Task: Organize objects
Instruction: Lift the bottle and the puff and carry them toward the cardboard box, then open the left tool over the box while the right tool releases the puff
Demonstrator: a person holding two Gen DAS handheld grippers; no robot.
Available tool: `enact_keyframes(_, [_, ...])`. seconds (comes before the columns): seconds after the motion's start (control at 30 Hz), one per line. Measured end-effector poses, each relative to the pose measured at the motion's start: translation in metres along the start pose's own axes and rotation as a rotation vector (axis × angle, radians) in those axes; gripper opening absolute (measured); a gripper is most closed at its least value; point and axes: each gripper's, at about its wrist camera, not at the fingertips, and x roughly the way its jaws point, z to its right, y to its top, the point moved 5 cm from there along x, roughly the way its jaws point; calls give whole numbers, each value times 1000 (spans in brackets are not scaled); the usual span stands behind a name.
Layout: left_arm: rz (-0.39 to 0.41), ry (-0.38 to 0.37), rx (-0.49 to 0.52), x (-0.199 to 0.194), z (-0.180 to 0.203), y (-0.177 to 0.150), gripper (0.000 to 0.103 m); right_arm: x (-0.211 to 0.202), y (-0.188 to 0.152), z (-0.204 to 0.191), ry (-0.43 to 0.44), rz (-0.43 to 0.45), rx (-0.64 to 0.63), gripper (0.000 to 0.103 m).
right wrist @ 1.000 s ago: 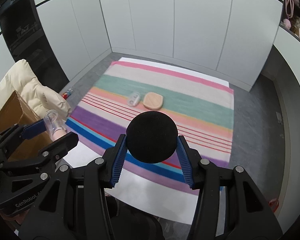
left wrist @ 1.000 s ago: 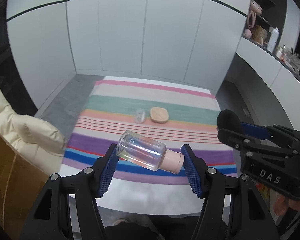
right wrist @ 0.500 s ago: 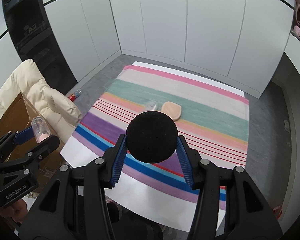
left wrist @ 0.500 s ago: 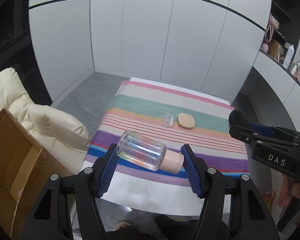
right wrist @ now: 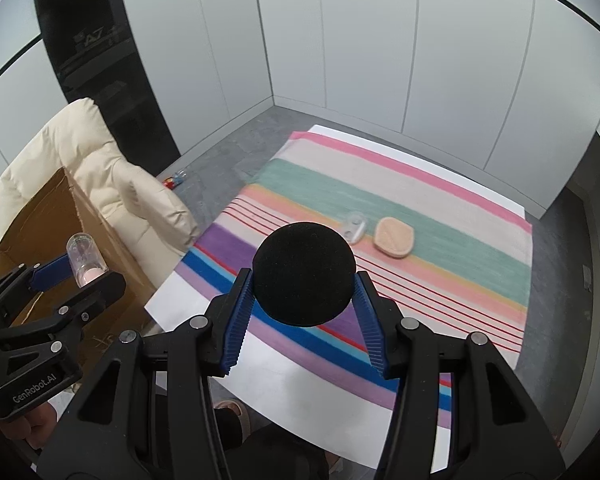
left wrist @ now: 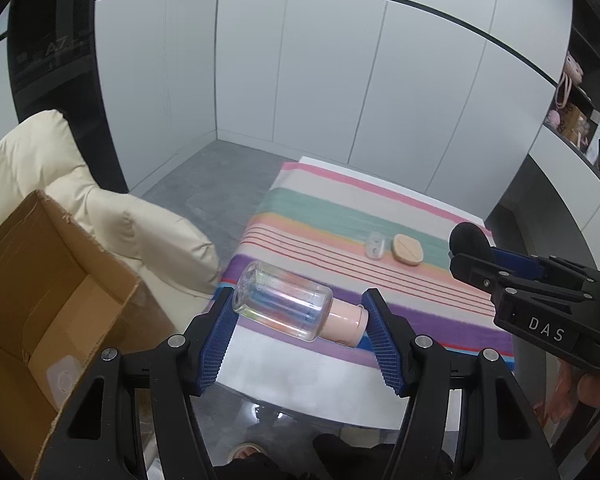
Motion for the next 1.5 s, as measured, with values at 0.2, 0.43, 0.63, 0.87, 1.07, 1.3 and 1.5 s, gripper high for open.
enact_keyframes(0.2, [6, 28, -37, -5, -28, -2, 65, 7, 3, -28, 29, -4, -38, 52])
enact_keyframes(0.43, [18, 69, -87, -14, -61, -4, 65, 16, 5, -64, 66, -14, -89, 52])
enact_keyframes(0.63, [40, 108, -133, -27, -93, -7, 65, 19, 5, -94, 97, -17, -129, 52])
enact_keyframes(0.87, [43, 146, -196, -41, -128, -16, 65, 23, 6, -128, 130, -19, -170, 52])
enact_keyframes(1.07, [47, 178, -226, -52, -152, -24, 65, 24, 7, -157, 160, -19, -202, 52])
enact_keyframes(1.3, [51, 217, -257, -66, -177, -36, 65, 25, 7, -190, 192, -23, -245, 52])
enact_keyframes(1.5, [47, 247, -283, -78, -201, -49, 65, 26, 7, -222, 221, -24, -281, 52])
